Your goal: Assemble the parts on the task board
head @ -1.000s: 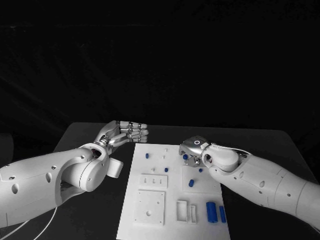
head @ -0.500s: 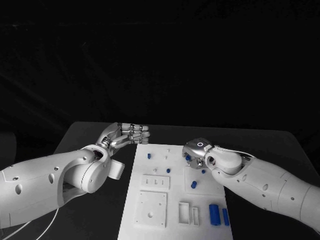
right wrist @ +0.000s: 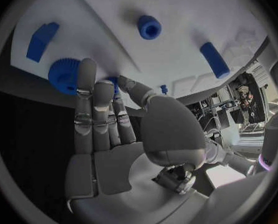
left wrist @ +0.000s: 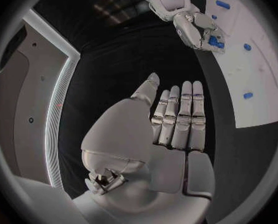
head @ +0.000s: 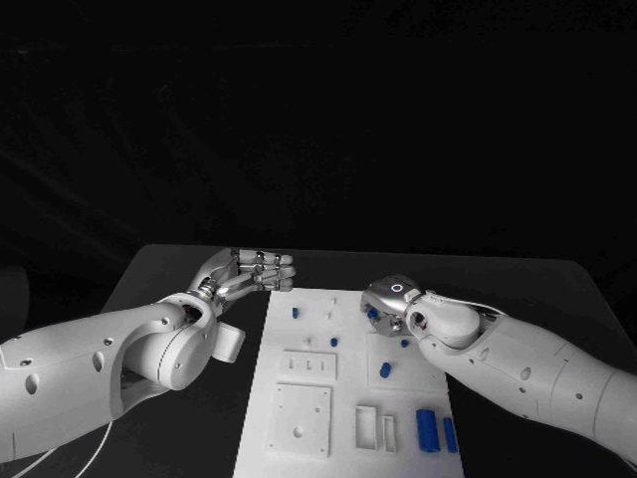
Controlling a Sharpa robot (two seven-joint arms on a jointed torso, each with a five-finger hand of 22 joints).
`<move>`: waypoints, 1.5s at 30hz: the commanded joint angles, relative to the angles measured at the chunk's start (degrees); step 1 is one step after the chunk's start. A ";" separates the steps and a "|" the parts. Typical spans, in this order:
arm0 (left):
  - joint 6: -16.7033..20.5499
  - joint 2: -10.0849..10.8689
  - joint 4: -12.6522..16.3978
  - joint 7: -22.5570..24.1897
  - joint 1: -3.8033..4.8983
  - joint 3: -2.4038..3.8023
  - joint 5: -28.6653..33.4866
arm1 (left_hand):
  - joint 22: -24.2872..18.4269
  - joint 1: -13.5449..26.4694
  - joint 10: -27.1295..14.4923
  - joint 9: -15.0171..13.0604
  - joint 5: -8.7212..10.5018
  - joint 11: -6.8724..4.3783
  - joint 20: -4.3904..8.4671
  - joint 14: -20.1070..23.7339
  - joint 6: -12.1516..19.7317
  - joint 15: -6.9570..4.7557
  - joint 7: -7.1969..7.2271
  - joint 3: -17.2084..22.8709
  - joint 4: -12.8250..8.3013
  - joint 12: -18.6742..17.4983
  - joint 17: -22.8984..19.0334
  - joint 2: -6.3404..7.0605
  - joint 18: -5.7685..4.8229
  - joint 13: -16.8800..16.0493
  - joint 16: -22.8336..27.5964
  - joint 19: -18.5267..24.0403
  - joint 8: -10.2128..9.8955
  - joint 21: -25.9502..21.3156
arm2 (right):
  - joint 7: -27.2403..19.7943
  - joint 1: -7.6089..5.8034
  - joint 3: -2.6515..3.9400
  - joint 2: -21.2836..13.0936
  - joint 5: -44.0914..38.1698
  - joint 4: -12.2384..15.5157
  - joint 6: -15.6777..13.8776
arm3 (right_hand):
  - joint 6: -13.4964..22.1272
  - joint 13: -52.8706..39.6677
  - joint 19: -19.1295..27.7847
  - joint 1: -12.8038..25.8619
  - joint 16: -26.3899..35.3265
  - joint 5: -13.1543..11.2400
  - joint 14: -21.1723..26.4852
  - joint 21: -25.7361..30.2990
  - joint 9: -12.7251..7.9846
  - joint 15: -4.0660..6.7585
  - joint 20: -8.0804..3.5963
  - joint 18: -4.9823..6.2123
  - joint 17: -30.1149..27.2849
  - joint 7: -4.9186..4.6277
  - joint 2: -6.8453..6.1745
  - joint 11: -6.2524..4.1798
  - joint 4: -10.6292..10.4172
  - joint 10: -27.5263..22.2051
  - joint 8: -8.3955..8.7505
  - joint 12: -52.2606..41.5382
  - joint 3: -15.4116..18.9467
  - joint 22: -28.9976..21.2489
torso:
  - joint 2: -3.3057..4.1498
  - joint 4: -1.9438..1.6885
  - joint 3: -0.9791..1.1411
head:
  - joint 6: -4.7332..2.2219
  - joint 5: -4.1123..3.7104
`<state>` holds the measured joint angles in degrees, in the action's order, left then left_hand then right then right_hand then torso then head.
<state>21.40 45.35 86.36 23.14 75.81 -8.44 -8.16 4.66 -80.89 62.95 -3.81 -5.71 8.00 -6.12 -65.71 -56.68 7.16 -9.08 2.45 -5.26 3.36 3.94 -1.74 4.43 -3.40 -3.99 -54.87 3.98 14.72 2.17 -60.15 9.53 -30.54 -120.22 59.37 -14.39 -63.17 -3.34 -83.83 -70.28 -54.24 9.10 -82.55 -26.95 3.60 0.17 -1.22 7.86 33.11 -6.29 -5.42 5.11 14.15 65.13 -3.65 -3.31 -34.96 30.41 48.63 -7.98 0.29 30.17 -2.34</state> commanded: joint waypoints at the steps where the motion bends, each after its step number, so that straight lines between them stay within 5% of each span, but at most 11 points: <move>1: -0.88 -0.10 0.03 0.46 0.13 0.06 -0.26 | -0.05 0.16 -0.33 0.05 -0.39 -0.06 -0.09 -0.02 0.38 -0.13 0.11 -0.44 -0.05 -0.04 0.01 -0.21 -0.24 -0.03 0.21 -0.28 -0.26 0.28 | 0.58 0.28 -0.10 -0.08 -0.77 -0.29 0.37 | -0.48 0.02 -0.94 0.35 -0.30 -0.31 0.43 -0.14 0.00 -0.08 -0.21 1.03 -0.09 -0.04 0.03 -0.06 0.10 0.63 0.09 0.04 -0.48 0.17 | 0.21 -0.03 0.03 | -0.10 -0.08; 14: -0.99 -0.07 -0.05 0.26 0.13 0.06 -0.26 | -0.13 0.11 -0.46 0.05 -0.36 -0.02 -0.12 0.07 0.44 -0.10 0.08 -0.53 -0.08 -0.05 0.00 -0.22 -0.24 -0.02 0.21 -0.25 -0.26 0.28 | 0.27 0.28 0.77 -0.07 0.11 0.44 -3.90 | -4.70 -0.08 -0.57 -0.57 -0.29 -0.25 0.51 -1.17 0.21 1.07 -1.29 0.15 -0.18 0.26 0.98 -1.54 0.66 6.15 0.03 0.03 -0.91 2.34 | 0.57 -0.14 0.03 | -0.52 0.33; 29: -0.87 -0.09 -0.26 0.16 0.16 0.06 -0.21 | -0.17 0.02 -0.68 0.05 -0.35 0.05 -0.14 0.10 0.53 -0.07 0.04 -0.65 -0.19 -0.04 0.00 -0.21 -0.22 -0.03 0.21 -0.24 -0.26 0.29 | 0.91 -0.08 3.76 1.31 2.18 2.09 -4.89 | -5.52 -0.09 -0.14 -0.64 -0.13 -0.28 0.47 -1.08 0.21 1.33 -1.64 0.01 -0.05 0.50 1.40 -1.84 1.22 6.93 0.04 0.00 0.23 4.32 | 0.82 -0.22 0.00 | -0.92 1.05; 39: -0.86 -0.45 -0.45 0.06 0.34 0.07 -0.20 | -0.20 -0.03 -0.86 0.05 -0.36 0.10 -0.16 0.15 0.60 -0.05 0.01 -0.74 -0.28 -0.05 0.00 -0.20 -0.20 -0.03 0.22 -0.21 -0.26 0.31 | 1.29 -0.68 4.13 3.99 2.51 0.64 -3.75 | -5.45 -0.08 -0.14 -0.60 -0.07 -0.30 0.48 -0.80 0.20 1.30 -1.60 0.05 -0.03 0.46 1.55 -1.80 1.19 6.77 0.04 0.01 0.62 4.64 | 0.99 -0.39 -0.15 | -1.11 1.30; 45: -0.91 -0.83 -0.71 0.05 0.42 0.08 -0.19 | -0.20 -0.03 -0.86 0.05 -0.36 0.10 -0.16 0.15 0.60 -0.05 0.01 -0.74 -0.28 -0.05 0.00 -0.20 -0.20 -0.03 0.22 -0.21 -0.26 0.31 | 1.26 -0.83 4.16 5.85 2.46 -0.86 -3.43 | -5.33 -0.08 -0.20 -0.45 -0.04 -0.02 0.48 -0.56 0.20 1.30 -1.58 0.10 0.00 0.44 1.66 -1.75 1.12 6.58 0.05 0.01 0.65 4.88 | 1.05 -0.40 -0.05 | -1.15 1.47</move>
<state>21.30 44.69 85.65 22.92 76.08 -8.42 -8.17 4.53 -80.89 62.55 -3.82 -5.71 8.00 -6.13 -65.71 -56.53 7.17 -8.93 2.06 -5.66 3.36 3.94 -1.73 4.43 -3.39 -3.99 -54.86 3.98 14.72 3.18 -60.96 13.66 -24.97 -117.74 58.75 -18.62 -68.29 -3.37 -83.93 -70.89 -54.23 8.88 -82.05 -27.81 3.72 1.10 -2.34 7.04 33.03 -5.89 -4.36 3.76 15.34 71.18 -3.64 -3.07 -34.69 35.23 49.61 -8.36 0.20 29.04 -0.92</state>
